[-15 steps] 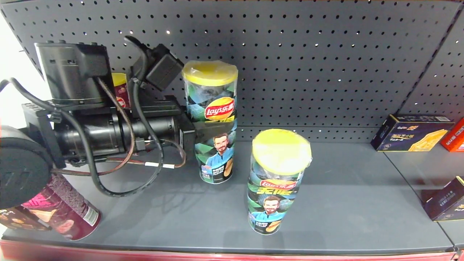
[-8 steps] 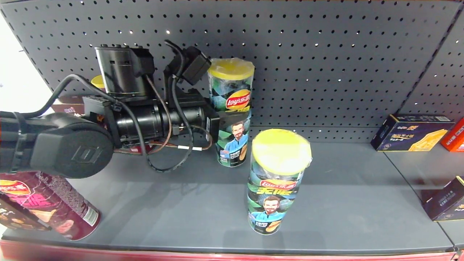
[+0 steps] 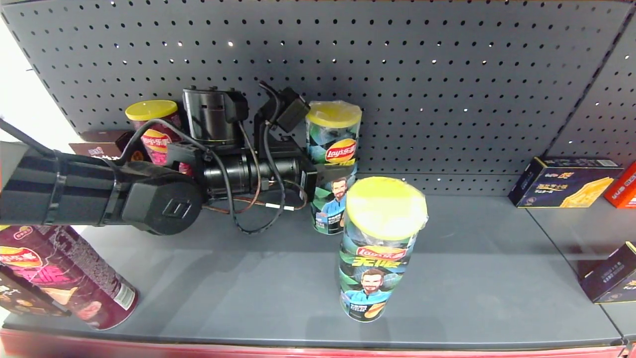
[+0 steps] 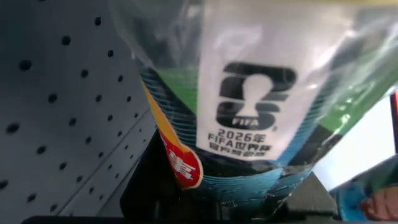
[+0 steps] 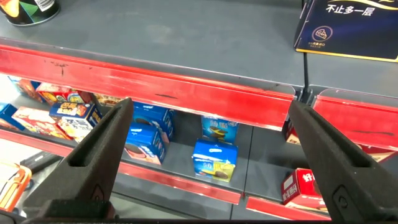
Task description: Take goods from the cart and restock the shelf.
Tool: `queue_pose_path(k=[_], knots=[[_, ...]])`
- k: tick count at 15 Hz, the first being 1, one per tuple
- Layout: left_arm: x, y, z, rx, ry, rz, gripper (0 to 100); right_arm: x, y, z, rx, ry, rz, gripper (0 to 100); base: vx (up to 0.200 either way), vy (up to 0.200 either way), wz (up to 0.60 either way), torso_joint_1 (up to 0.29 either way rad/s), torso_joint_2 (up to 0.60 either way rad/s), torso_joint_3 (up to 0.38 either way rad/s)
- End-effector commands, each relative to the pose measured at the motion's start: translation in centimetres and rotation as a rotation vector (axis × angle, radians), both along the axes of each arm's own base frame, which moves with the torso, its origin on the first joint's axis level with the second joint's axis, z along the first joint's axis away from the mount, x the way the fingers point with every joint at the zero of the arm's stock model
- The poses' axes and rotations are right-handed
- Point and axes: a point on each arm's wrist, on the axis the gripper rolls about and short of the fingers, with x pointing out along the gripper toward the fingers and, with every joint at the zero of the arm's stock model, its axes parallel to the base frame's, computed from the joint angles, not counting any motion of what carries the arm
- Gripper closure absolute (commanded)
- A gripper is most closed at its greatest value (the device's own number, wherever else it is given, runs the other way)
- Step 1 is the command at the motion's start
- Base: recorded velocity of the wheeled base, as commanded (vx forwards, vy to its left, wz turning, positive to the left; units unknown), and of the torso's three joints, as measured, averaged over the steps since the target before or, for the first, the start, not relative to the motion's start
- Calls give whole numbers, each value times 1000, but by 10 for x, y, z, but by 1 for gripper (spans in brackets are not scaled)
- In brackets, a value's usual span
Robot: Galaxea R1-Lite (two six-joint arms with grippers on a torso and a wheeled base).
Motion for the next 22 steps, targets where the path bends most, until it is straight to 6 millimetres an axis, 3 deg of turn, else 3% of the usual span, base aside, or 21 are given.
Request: queue_pose_path(k=[1, 11, 20, 21, 22], knots=[[12, -6, -6, -1, 4, -3, 100, 0, 0, 0, -1, 2, 1, 0, 0, 0, 0, 0, 0, 0], [42, -25, -16, -13, -23, -19, 100, 0, 0, 0, -1, 2, 1, 0, 0, 0, 0, 0, 0, 0], [47, -27, -25, -9, -33, -17, 100, 0, 0, 0, -1, 2, 1, 0, 0, 0, 0, 0, 0, 0], [47, -28, -25, -9, -36, -18, 0, 0, 0, 0, -1, 2, 1, 0, 0, 0, 0, 0, 0, 0], [46, -29, -23, -16, -40, -20, 0, 0, 0, 0, -1, 2, 1, 0, 0, 0, 0, 0, 0, 0]])
